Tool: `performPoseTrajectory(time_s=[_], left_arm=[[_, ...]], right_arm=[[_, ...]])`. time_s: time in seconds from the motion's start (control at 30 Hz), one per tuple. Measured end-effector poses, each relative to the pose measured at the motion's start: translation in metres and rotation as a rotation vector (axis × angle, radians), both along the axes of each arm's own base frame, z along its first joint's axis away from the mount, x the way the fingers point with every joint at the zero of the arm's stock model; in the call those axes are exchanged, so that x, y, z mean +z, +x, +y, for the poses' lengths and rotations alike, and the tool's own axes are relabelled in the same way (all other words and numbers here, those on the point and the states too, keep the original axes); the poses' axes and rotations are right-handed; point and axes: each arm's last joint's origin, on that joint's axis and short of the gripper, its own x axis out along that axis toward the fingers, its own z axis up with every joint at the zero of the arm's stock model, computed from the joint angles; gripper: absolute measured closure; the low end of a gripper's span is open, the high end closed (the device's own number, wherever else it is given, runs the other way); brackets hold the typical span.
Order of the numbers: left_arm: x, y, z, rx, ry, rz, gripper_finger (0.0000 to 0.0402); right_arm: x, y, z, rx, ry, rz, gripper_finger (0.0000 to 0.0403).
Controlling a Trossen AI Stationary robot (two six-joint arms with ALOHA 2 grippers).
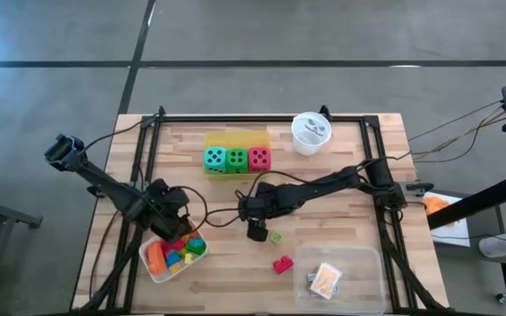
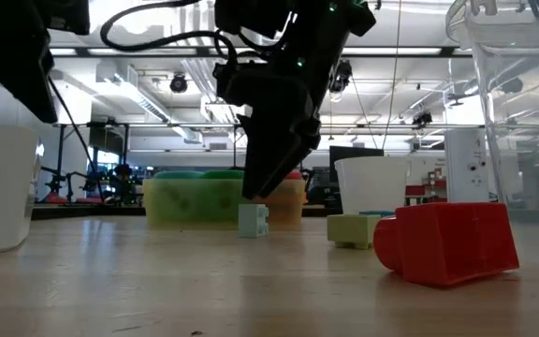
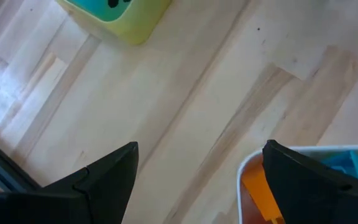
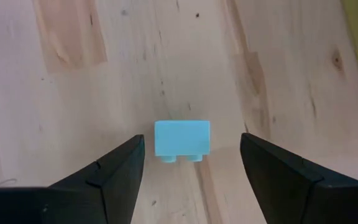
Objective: Pick & Place Toys
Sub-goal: Put the light blue game piece into the white bin
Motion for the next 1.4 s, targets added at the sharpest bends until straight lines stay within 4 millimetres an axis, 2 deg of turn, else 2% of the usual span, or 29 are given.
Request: performPoseTrajectory(time_s=[0.4,0.63,1.07,1.2,1.4], left_arm=[[0.000,0.002,-0.001,0.002,-0.012,-0.019,0.0076],[0.000,0.002,-0.002,0.002,-0.018,-0.027,0.0076],[0.000,0.004,-0.003,0.002,-0.031,-0.047,0.0076],[0.000,0.004,-0.003,0.002,-0.032,-0.048,0.0076],[0.000,0.005,-0.003,0.002,-0.034,-0.050,0.0076]], right_arm=[[-0.006,0.006,0.003,-0.003,0.006,-0.035,0.0142],[-0.022,0.007,0.003,0.000,-0.002,0.002,0.0142],[-0.022,0.006,0.003,-0.003,-0.010,0.007,0.0143],[-0.023,0.005,0.003,-0.006,-0.010,0.010,0.0170],[-0.023,0.005,0.003,-0.007,-0.012,0.009,0.0249]])
